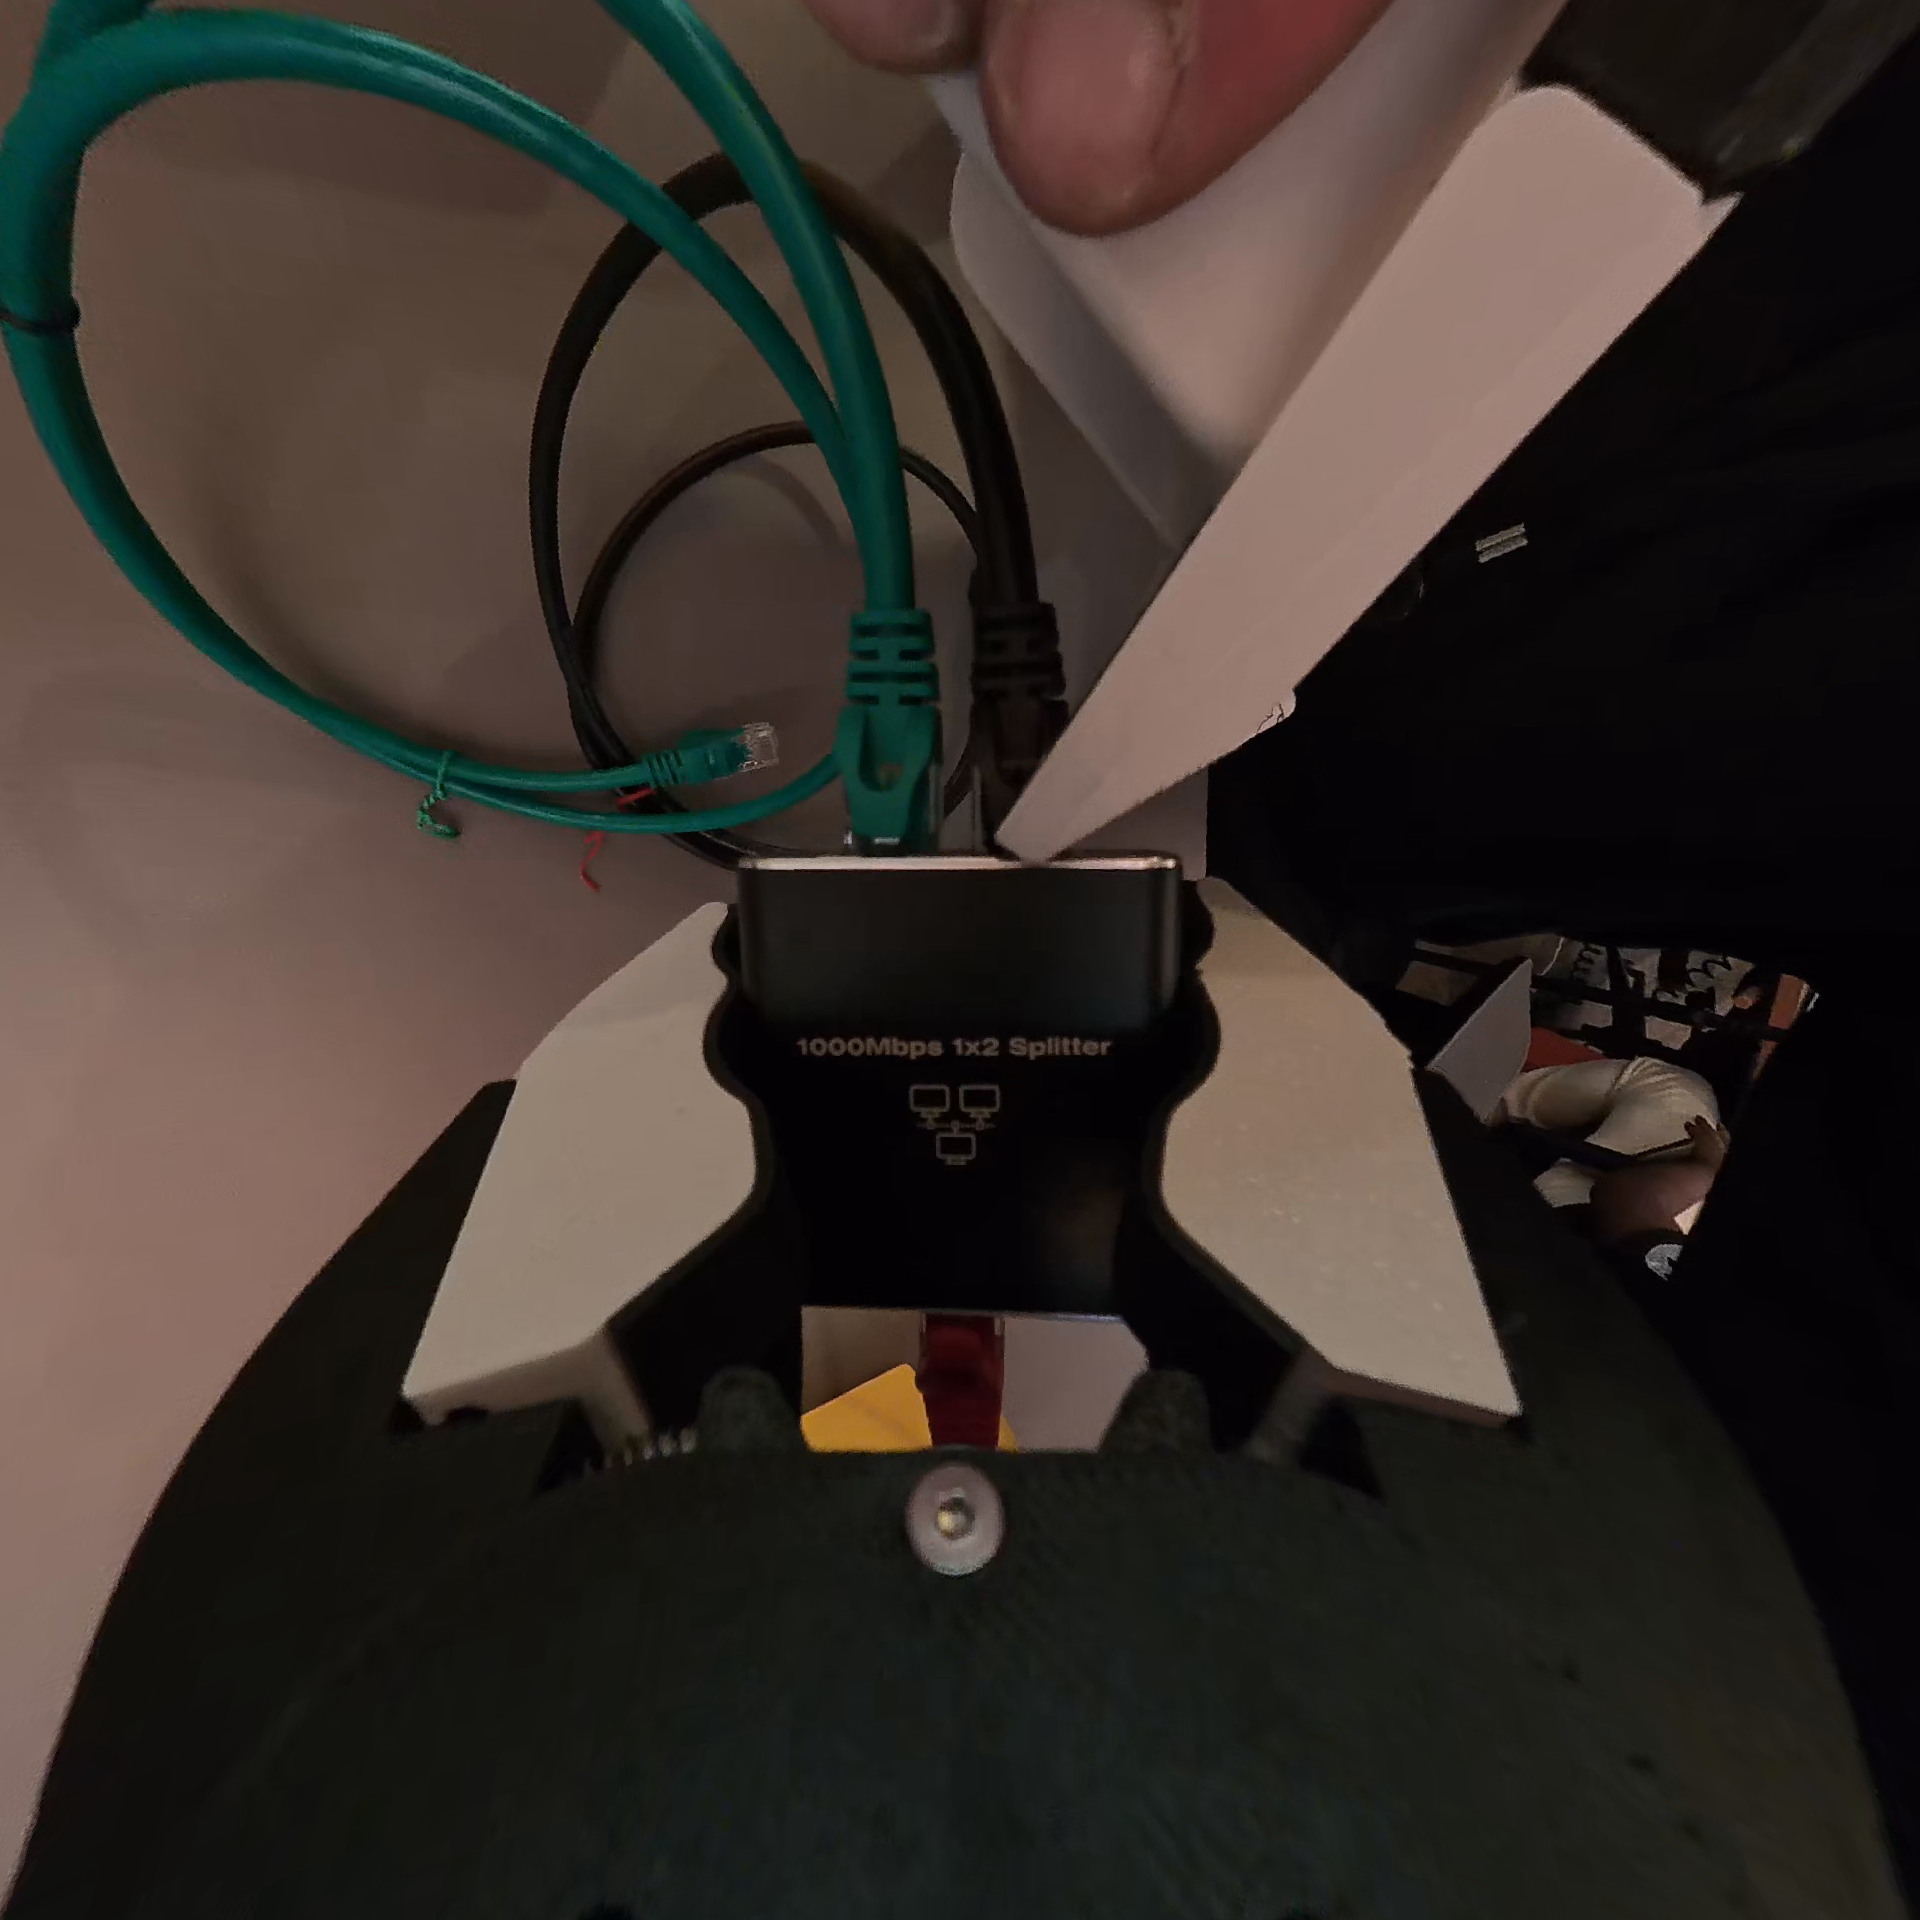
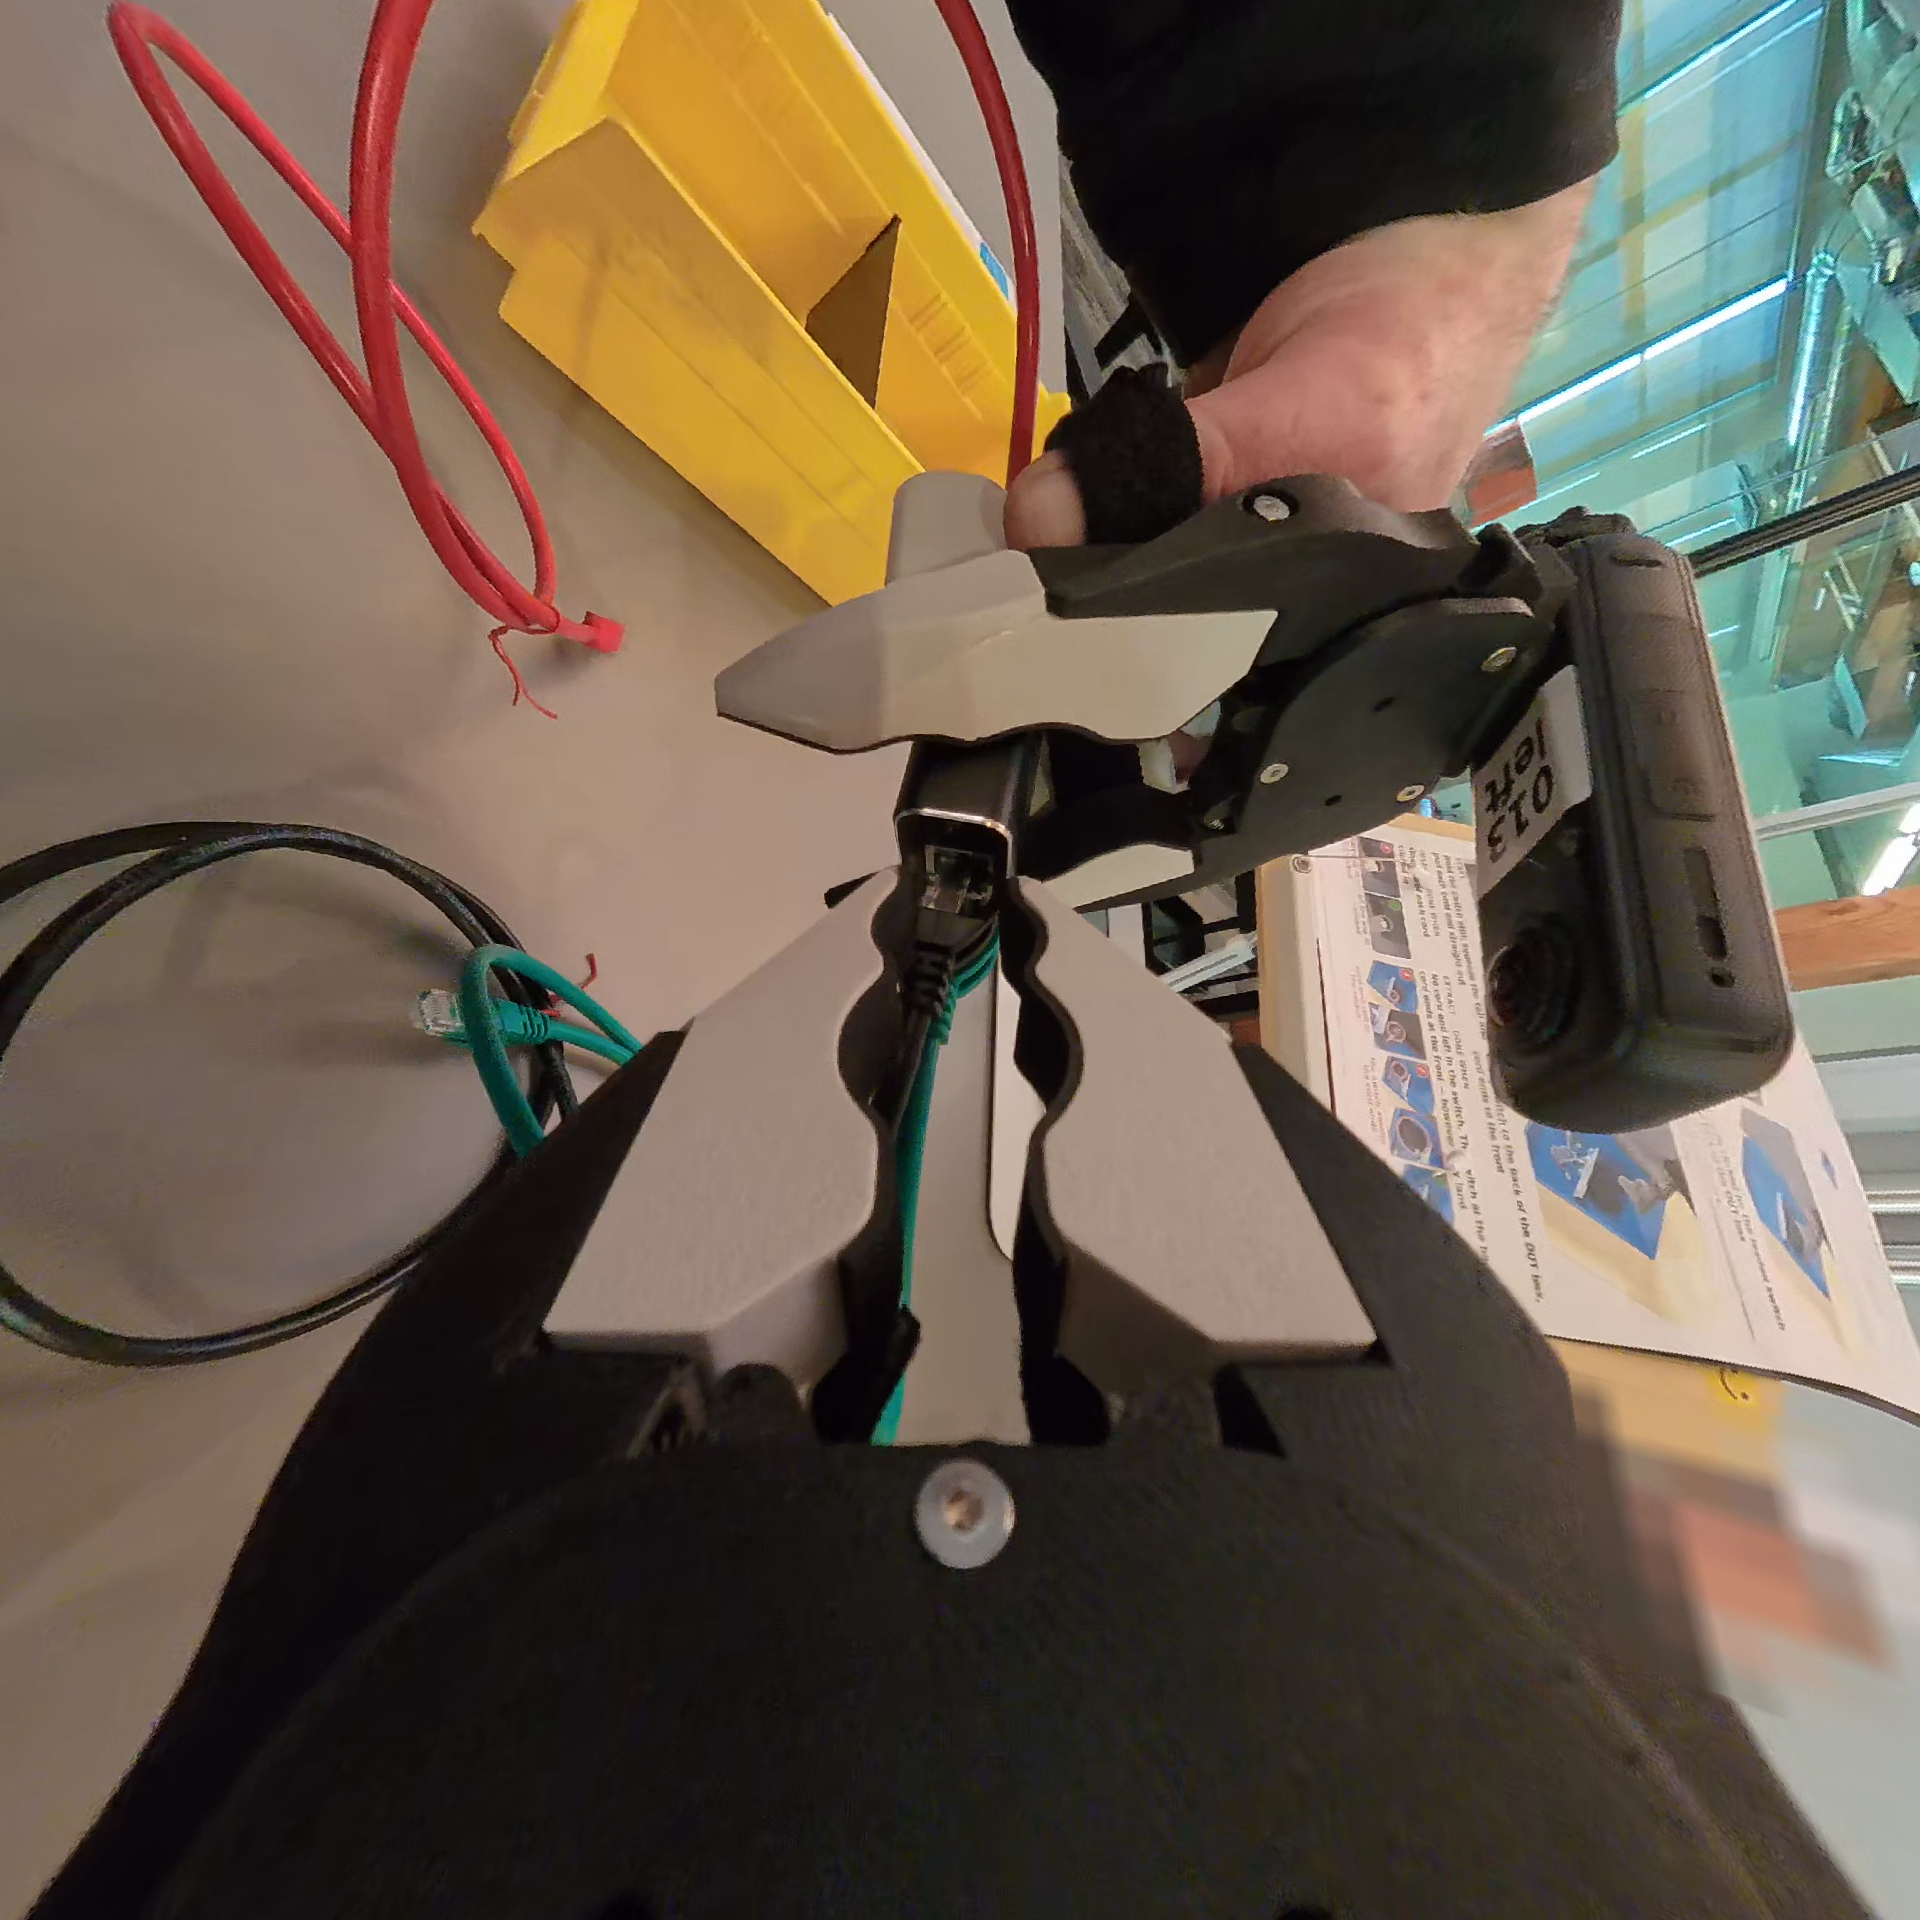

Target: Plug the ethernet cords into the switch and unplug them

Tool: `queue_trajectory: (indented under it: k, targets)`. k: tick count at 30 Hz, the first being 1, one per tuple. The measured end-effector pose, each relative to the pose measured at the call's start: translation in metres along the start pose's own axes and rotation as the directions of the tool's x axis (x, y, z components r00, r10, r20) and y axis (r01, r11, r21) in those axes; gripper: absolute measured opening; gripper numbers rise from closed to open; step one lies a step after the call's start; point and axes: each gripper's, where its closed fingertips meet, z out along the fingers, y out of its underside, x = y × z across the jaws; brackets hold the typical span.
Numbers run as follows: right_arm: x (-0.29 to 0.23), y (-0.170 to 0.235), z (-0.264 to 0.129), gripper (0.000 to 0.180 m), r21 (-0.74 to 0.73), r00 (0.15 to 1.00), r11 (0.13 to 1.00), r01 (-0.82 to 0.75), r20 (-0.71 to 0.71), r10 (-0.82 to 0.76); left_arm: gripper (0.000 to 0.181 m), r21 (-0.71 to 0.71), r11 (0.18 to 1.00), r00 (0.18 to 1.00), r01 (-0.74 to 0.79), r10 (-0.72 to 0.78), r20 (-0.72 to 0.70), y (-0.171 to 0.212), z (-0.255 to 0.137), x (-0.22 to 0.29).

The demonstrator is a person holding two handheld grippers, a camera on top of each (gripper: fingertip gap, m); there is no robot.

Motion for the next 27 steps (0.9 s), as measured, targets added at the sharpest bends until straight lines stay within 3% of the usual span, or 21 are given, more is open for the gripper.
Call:
queue_trajectory:
  k: [27]
  targets:
    - [-0.0063, 0.006, -0.0015, 0.01, -0.049, 0.998, 0.999, -0.012, 0.055, 0.015, 0.075, -0.042, 0.999, 1.0, -0.022, 0.022, 0.018, -0.0007, 0.0048, -0.0018]
